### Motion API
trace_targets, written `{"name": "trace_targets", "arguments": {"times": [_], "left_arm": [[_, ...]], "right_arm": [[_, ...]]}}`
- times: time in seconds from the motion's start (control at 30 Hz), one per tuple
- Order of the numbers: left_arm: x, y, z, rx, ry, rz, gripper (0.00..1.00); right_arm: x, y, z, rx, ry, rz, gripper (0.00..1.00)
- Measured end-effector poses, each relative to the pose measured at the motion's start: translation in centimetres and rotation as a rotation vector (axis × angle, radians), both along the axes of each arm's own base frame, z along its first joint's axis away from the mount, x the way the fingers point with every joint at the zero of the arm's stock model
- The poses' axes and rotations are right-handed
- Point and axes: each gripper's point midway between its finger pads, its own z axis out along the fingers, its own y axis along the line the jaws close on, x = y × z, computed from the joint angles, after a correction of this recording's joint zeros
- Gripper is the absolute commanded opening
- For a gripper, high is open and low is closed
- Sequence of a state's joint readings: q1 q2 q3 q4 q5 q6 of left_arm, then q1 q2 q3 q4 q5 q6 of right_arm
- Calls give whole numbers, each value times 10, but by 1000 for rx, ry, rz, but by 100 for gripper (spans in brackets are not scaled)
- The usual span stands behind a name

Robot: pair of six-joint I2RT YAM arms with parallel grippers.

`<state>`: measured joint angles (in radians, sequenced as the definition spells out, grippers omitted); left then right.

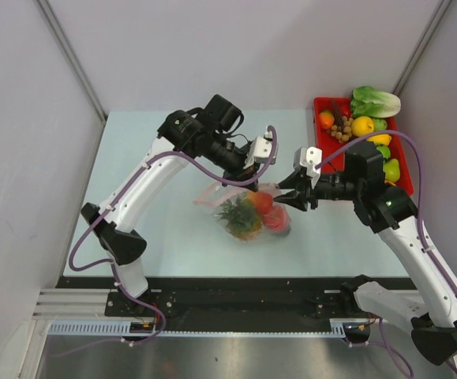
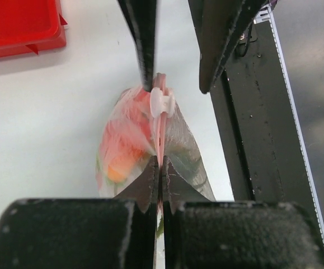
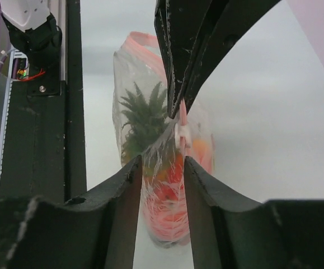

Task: Place the food in the zip-top bag and seal the zipper
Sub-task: Zip the zipper food storage bag at the center of the board.

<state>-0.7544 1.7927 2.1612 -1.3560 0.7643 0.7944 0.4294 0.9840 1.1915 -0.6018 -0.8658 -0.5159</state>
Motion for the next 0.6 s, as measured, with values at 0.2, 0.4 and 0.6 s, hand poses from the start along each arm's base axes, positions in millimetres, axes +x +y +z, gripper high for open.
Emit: {"name": "trace_targets", "arguments": {"times": [0.2,0.4,0.6], "left_arm": [[-4,-1,-6,12,18,-6,1],[-8,-1,-15,29,52,-8,33],[-11,-2,-12,-18,73,67,55]], "right_arm": [[1,5,-4,-19,-14,6,11],[8,5,-8,-37,-17,-20,0],[9,4,-8,-43,-34,-24,0]]}}
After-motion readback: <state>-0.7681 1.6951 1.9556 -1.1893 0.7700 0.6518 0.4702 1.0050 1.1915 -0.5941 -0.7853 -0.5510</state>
